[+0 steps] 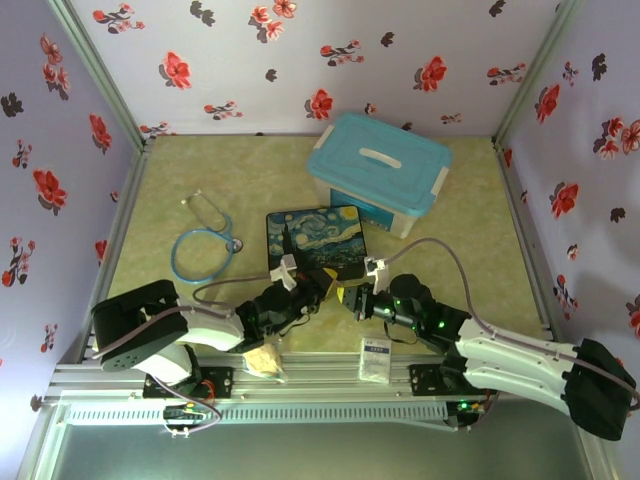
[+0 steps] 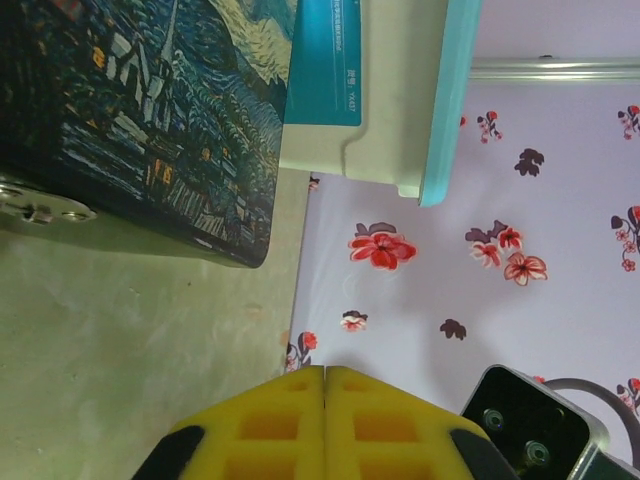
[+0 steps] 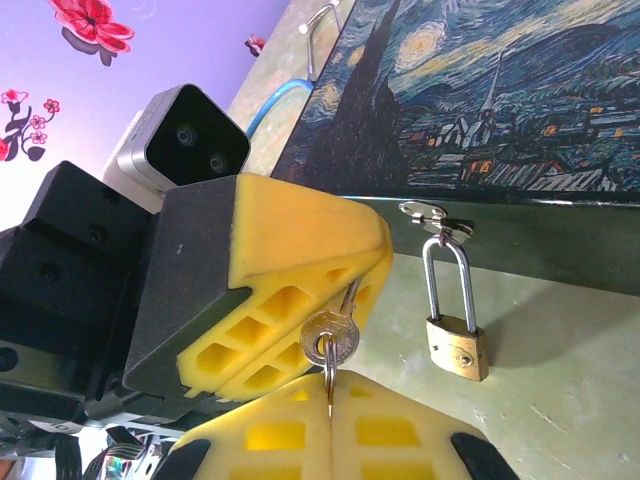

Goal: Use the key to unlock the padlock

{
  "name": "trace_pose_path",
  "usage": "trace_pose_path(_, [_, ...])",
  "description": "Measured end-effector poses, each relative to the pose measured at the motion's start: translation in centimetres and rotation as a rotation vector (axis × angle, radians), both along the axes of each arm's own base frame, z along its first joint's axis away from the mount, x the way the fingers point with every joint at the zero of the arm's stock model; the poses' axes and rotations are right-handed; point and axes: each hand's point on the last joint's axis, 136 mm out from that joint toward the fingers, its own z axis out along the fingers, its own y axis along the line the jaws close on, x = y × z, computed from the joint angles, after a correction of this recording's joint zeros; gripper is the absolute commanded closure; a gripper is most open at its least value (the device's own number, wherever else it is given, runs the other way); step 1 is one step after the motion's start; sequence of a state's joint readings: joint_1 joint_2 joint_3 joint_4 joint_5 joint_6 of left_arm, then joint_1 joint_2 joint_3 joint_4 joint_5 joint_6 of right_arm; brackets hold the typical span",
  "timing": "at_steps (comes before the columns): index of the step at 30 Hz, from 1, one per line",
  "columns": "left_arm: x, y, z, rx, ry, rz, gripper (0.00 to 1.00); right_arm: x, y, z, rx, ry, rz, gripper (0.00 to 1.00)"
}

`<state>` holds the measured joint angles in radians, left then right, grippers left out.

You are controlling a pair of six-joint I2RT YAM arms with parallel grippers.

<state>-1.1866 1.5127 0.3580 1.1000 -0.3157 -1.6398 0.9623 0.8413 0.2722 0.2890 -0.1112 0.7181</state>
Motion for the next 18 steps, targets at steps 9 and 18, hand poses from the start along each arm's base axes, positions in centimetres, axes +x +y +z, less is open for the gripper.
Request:
trace_pose_path(9, [-0.2,-0.3,0.2,0.027,-0.036,-0.027,1.0,-0.1,-1.4,0.4,-0.014,-0.027,-0.028,0.37])
trace_pose_path(18, [0.1,-0.3,3.3,0.086,-0.2,-0.036,1.0,0.4,-2.5,2.3,0.146,-0.02,-0.036,0.17])
